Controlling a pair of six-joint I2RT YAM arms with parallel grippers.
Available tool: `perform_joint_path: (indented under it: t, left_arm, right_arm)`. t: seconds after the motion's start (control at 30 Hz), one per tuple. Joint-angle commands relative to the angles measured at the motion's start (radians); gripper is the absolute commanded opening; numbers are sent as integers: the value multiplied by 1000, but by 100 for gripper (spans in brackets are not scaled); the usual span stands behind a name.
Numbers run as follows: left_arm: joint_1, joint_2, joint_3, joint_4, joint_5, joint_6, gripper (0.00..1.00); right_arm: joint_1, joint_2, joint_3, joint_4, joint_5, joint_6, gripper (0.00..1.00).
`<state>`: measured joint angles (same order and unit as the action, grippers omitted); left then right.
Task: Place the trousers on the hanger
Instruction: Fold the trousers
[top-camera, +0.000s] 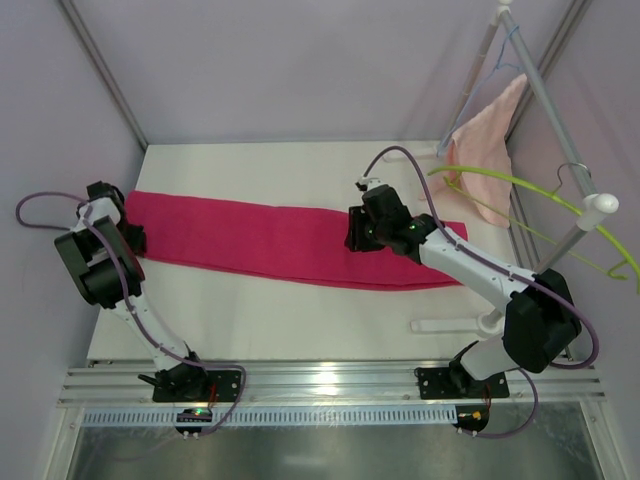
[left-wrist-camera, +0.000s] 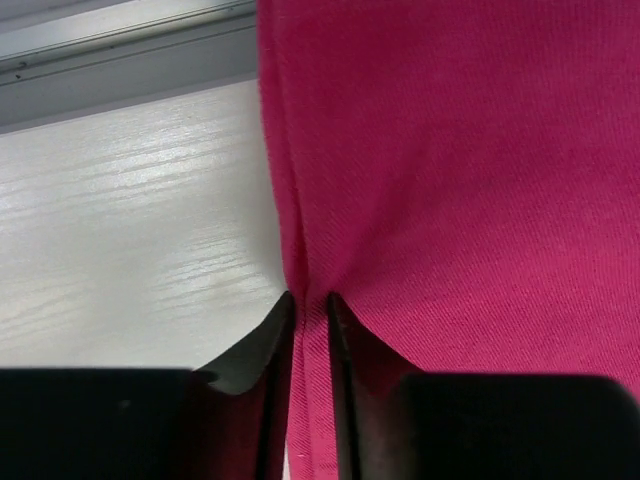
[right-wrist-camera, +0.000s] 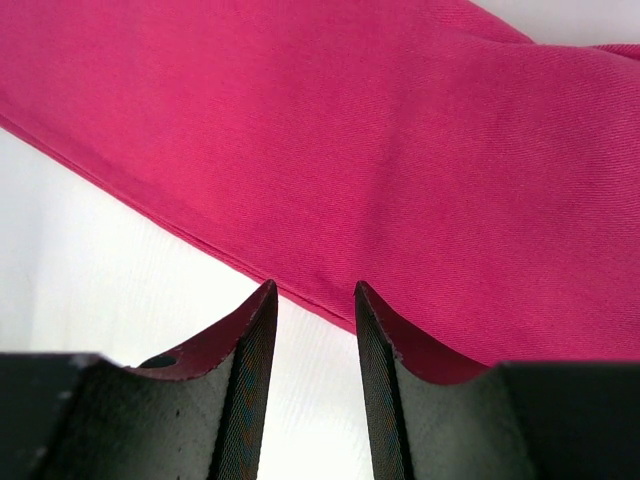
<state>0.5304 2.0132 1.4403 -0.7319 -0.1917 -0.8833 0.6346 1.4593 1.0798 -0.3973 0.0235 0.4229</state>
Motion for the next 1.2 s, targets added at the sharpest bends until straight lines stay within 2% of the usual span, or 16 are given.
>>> perform_joint_path:
  t: [0.0, 0.03, 0.07, 0.17, 0.33, 0.67, 0.8, 0.9, 0.93, 1.0, 1.03, 1.1, 1.17]
  left_arm:
    - [22, 29, 12, 39, 14, 95, 16]
    - [22, 22, 11, 37, 14, 101, 3]
    - [22, 15, 11, 38, 17, 102, 0]
    - [8, -31, -4, 52, 8, 112, 0]
    - [-70, -128, -20, 51, -98, 162, 0]
    - [-236, -191, -31, 54, -282, 276, 0]
    - [-370, -235, -52, 95, -302, 348, 0]
    - [-493, -299, -128, 159, -230, 408, 0]
    - [-518, -315, -196, 219, -203, 420, 0]
    - [-569, -355, -282, 294, -28, 452, 0]
    - [-596, -357, -340, 345, 47, 466, 0]
    - [-635, -353, -374, 354, 122, 455, 1]
    - [-696, -352, -417, 362, 132, 446, 0]
  right_arm:
    - [-7, -22, 60, -3, -51, -29, 40]
    - [-7, -25, 60, -3, -54, -32, 40]
    - [-9, -33, 63, -2, -56, -33, 40]
    - [-10, -39, 72, -2, -63, -39, 41]
    - [-13, -63, 57, -2, -69, -46, 40]
    - [-23, -90, 11, 9, -83, -49, 41]
    - [-30, -70, -7, 28, -108, -38, 41]
    - [-39, -54, -6, 41, -155, -23, 41]
    - [-42, -54, -6, 49, -166, -18, 41]
    - [-46, -48, -4, 72, -184, -7, 41]
    - [-44, -42, 2, 81, -180, -10, 45]
    - [-50, 7, 20, 84, -155, -9, 46]
    - [-71, 64, 124, 37, -181, -18, 48]
